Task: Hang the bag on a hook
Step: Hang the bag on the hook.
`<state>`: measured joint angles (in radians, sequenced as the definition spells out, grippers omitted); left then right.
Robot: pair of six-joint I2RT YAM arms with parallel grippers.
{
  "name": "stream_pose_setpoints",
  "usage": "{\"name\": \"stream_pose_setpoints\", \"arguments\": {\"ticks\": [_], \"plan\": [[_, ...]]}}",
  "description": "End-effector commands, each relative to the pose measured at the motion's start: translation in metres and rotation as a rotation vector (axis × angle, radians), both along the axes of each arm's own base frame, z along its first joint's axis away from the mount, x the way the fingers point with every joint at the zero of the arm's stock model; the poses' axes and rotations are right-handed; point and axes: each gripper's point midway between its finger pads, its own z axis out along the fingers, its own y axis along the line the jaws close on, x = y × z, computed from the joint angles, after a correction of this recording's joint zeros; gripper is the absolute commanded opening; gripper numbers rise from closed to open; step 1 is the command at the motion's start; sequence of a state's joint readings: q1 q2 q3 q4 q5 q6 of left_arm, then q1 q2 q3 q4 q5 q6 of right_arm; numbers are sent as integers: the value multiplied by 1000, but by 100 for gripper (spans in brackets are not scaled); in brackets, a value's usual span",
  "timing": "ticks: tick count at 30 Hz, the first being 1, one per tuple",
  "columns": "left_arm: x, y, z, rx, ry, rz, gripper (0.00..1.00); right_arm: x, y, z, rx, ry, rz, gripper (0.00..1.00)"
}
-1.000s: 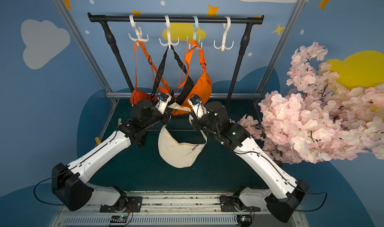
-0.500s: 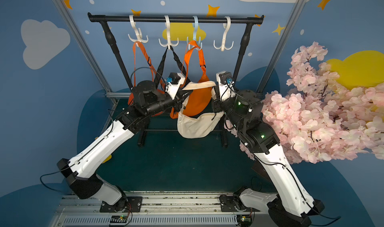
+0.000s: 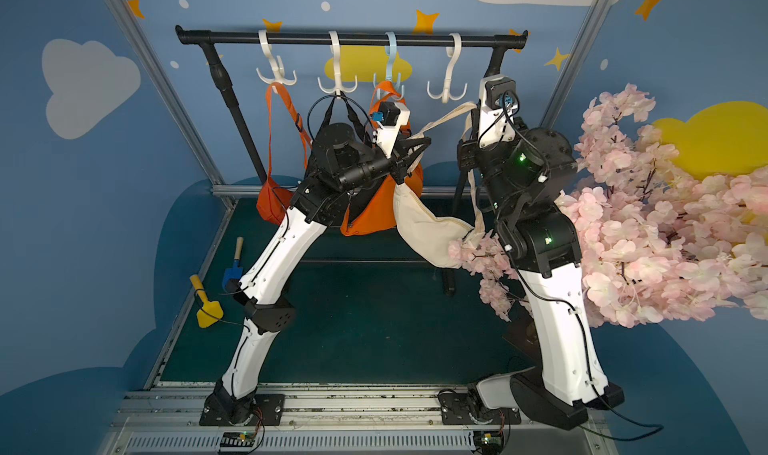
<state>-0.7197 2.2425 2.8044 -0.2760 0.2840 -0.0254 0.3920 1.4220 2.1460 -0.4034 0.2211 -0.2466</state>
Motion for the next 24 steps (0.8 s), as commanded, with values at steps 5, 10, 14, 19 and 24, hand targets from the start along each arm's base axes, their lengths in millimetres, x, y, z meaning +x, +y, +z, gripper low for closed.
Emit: {"name": "stream_pose_setpoints", "arguments": {"ticks": [5, 10, 14, 19, 24], "plan": [[17, 16, 31, -204, 2, -19, 4, 22, -28, 45, 34, -136, -42, 0], [28, 15, 25, -246, 33, -28, 4, 42, -36, 49, 42, -145, -27, 0], [32, 16, 24, -257, 35, -15, 4, 54, -40, 50, 56, -149, -1, 0], [31, 17, 28, -270, 28, -18, 4, 62, -35, 56, 72, -180, 52, 0], [36, 22, 30, -285, 37, -5, 4, 69, -31, 59, 77, -200, 77, 0]]}}
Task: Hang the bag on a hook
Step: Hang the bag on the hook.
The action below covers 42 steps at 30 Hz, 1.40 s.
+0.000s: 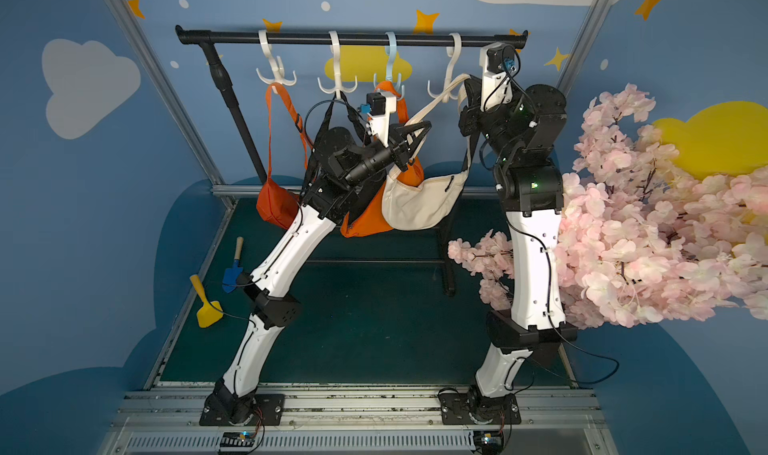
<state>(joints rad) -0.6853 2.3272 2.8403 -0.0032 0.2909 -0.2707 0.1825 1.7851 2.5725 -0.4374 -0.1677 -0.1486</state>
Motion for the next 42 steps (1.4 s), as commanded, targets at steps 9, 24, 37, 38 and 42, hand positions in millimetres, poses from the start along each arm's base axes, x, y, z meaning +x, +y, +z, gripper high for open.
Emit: {"name": "stream_pose_setpoints", "arguments": {"ticks": [9, 24, 37, 38, 42], "plan": [[36, 18, -16, -35, 87, 29, 4, 30, -38, 17, 91, -85, -122, 0], [46, 10, -42, 4, 158, -10, 21, 71, -37, -40, 114, 112, -60, 0], [0, 10, -17, 66, 44, -121, 75, 30, -23, -47, 113, 120, 39, 72], [-6, 8, -15, 73, 25, -135, 77, 29, -22, -49, 113, 125, 48, 76], [-24, 6, -7, 96, -24, -176, 88, 23, -13, -56, 102, 153, 88, 82]]}}
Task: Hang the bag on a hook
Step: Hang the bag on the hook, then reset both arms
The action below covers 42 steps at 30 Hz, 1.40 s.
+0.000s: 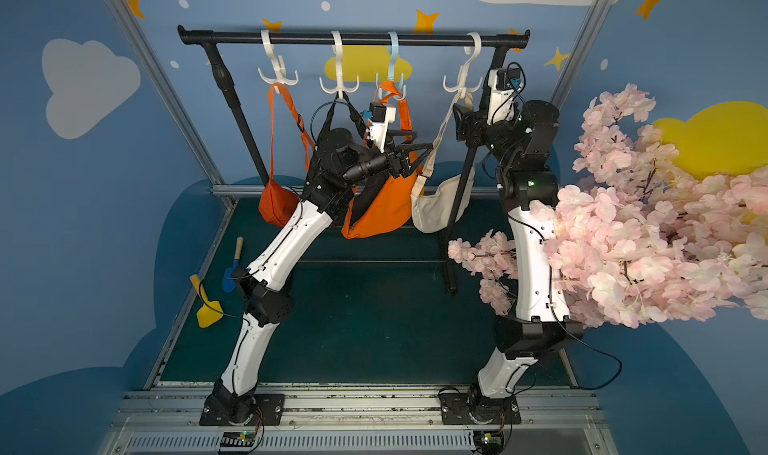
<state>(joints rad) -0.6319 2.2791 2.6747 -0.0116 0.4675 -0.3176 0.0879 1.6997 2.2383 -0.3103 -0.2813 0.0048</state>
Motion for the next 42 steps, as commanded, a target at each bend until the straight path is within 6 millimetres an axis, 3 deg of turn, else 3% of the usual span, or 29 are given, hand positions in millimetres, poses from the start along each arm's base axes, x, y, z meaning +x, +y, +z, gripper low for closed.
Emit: {"name": "stream_pose_setpoints", "arguments": {"ticks": [1, 3, 11, 14, 18, 22, 26, 30, 33, 35, 36, 39, 42], "plan": [[-40, 9, 40, -16, -130, -64, 92, -14, 6, 6, 7, -17, 41, 83], [-48, 12, 45, -12, -147, -74, 99, -19, 8, 1, 5, -13, 51, 83], [-78, 29, 56, 19, -216, -5, 100, -60, 34, -26, -45, -17, 202, 86], [-93, 39, 45, 76, -256, 75, 100, -80, 53, -50, -63, -2, 255, 87], [-114, 79, 22, 96, -265, 217, 100, -108, 87, -98, -103, 52, 325, 87], [-133, 149, -24, 110, -258, 467, 100, -126, 111, -184, -190, 200, 328, 87], [-147, 225, -88, 188, -172, 742, 100, -127, 102, -257, -186, 343, 223, 87], [-155, 299, -155, 259, -54, 1002, 100, -127, 95, -320, -171, 373, 183, 87], [-155, 342, -201, 268, 38, 1155, 100, -115, 67, -364, -202, 467, 18, 88], [-151, 364, -231, 267, 113, 1222, 100, -106, 42, -383, -205, 493, -100, 88], [-147, 374, -248, 280, 153, 1251, 100, -105, 28, -402, -190, 513, -136, 88], [-136, 399, -293, 341, 242, 1323, 100, -97, -2, -417, -144, 488, -219, 88], [-126, 414, -327, 364, 293, 1345, 100, -90, -21, -433, -208, 481, -288, 88]]}}
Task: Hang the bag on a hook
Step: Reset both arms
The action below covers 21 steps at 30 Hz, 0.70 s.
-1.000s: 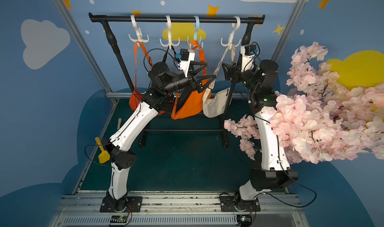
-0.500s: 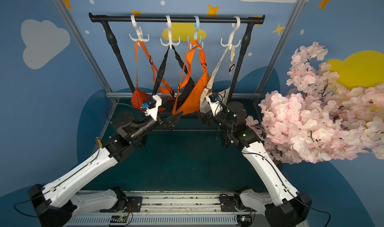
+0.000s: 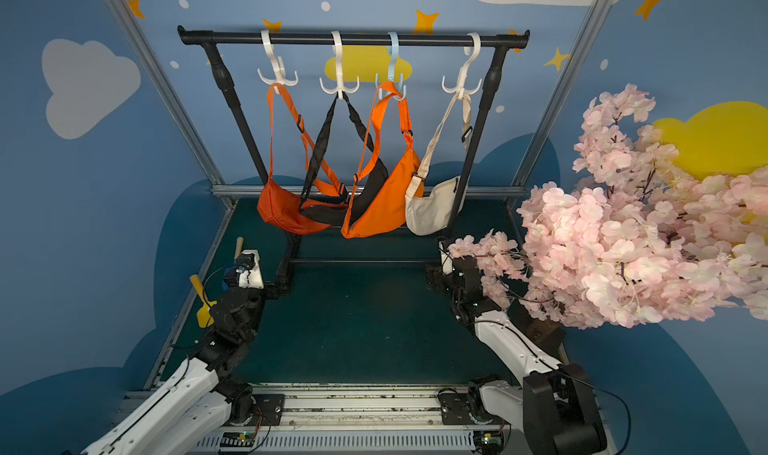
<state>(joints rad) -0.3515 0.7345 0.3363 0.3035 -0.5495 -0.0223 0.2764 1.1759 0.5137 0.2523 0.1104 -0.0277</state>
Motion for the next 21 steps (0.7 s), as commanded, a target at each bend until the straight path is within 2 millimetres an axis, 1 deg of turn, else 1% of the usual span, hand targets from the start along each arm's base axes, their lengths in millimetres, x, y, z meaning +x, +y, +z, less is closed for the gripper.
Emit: {"name": "stream_pose_setpoints", "arguments": {"ticks": [1, 3, 6, 8, 10, 12, 15, 18, 21], "plan": [[10, 19, -18, -63, -13, 56, 100, 21, -21, 11, -44, -115, -95, 88], [16, 30, -37, -72, 21, 79, 100, 24, -33, -2, -61, -108, -121, 88], [27, 40, -60, -109, 73, 73, 100, 21, -40, -21, -15, -110, -109, 88], [33, 40, -75, -123, 110, 45, 100, 24, -39, -19, -18, -157, -82, 89], [39, 39, -88, -112, 124, 32, 100, 28, -40, -21, -16, -137, -71, 89], [45, 36, -88, -99, 111, 8, 100, 33, -44, -24, 4, -144, -74, 89], [57, 43, -93, -102, 149, 27, 100, 38, -57, -39, 37, -132, -124, 89], [67, 46, -99, -121, 205, 25, 100, 37, -57, -45, 41, -128, -120, 89], [73, 45, -99, -118, 212, 1, 100, 38, -59, -46, 42, -133, -131, 89]]}}
